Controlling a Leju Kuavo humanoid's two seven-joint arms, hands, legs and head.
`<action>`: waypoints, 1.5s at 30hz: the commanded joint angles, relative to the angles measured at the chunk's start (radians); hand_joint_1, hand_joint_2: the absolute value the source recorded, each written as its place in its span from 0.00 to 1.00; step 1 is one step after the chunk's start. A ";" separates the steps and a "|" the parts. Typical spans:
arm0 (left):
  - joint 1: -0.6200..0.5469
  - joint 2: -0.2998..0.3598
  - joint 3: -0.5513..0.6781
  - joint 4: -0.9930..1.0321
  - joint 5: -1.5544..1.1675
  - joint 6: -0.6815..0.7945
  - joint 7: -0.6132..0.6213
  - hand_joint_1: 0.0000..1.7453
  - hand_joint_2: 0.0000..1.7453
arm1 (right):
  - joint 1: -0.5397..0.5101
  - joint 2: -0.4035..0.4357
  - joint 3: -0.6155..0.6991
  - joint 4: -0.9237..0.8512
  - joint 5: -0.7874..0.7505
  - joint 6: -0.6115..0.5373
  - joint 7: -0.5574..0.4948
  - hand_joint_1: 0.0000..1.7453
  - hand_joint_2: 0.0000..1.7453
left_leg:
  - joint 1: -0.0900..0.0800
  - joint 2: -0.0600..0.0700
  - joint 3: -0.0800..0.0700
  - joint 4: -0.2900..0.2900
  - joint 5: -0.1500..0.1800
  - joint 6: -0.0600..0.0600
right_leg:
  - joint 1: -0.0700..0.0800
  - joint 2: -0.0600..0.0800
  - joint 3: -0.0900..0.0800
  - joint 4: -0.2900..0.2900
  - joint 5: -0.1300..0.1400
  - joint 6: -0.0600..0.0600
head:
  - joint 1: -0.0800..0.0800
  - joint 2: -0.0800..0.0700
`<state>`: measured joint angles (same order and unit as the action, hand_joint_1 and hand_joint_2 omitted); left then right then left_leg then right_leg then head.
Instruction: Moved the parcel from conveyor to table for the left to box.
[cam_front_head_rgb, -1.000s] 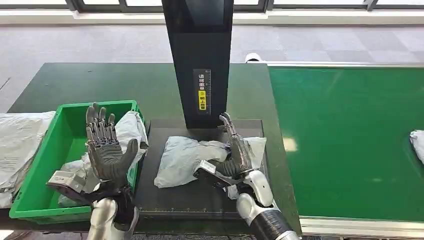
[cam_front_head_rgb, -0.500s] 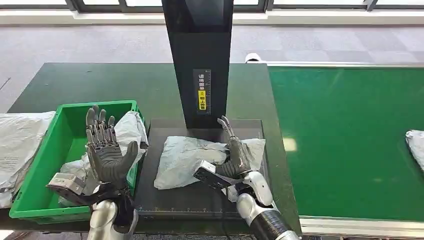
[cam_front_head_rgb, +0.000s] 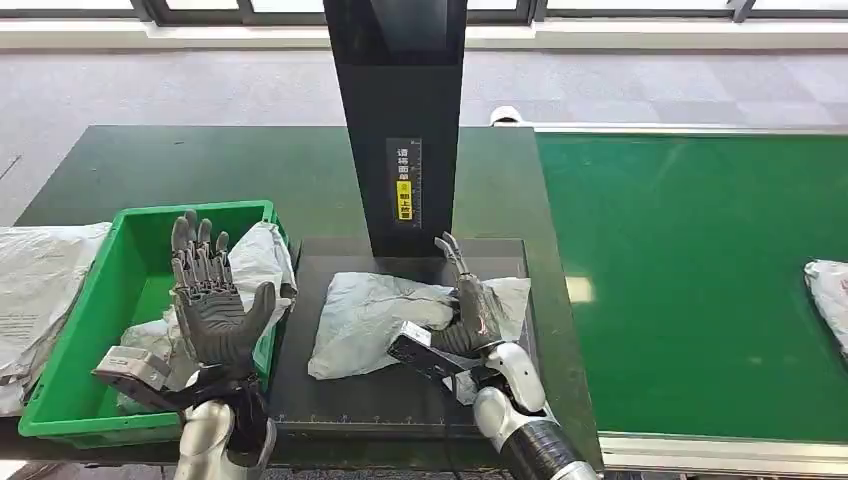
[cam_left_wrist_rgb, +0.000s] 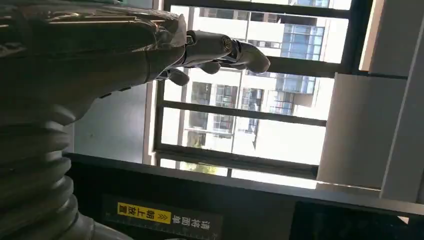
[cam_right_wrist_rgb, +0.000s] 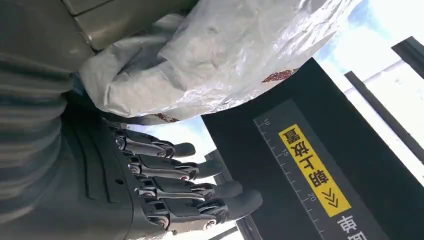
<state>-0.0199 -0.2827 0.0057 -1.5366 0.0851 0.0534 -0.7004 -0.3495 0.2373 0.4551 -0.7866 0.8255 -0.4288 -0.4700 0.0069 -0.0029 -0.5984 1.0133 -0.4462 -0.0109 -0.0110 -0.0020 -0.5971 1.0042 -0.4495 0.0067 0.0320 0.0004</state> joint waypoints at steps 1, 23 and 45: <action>-0.009 0.024 -0.008 0.028 -0.001 0.004 0.002 0.00 1.00 | -0.043 -0.012 0.007 0.065 0.000 0.004 0.000 0.00 1.00 | 0.000 0.001 0.003 -0.002 0.000 0.000 | 0.000 0.000 0.002 -0.001 0.000 0.000 | 0.000 0.000; -0.009 0.024 -0.008 0.028 -0.001 0.004 0.002 0.00 1.00 | -0.043 -0.012 0.007 0.065 0.000 0.004 0.000 0.00 1.00 | 0.000 0.001 0.002 -0.002 0.000 0.000 | 0.000 0.000 0.002 -0.002 0.000 0.000 | 0.000 0.000; -0.047 0.024 0.007 0.084 -0.043 0.048 0.002 0.00 1.00 | -0.071 -0.026 -0.097 0.006 -0.338 0.400 -0.190 0.00 0.00 | 0.000 -0.001 0.001 -0.001 0.000 0.000 | 0.000 -0.001 0.001 -0.001 0.000 0.000 | 0.000 0.000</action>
<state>-0.0261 -0.2823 0.0057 -1.5137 0.0439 0.0984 -0.7000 -0.3849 0.2346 0.4002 -0.7965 0.4860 -0.0355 -0.6611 0.0069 -0.0024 -0.5984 1.0134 -0.4462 -0.0109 -0.0110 -0.0012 -0.5979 1.0042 -0.4495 0.0066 0.0320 0.0004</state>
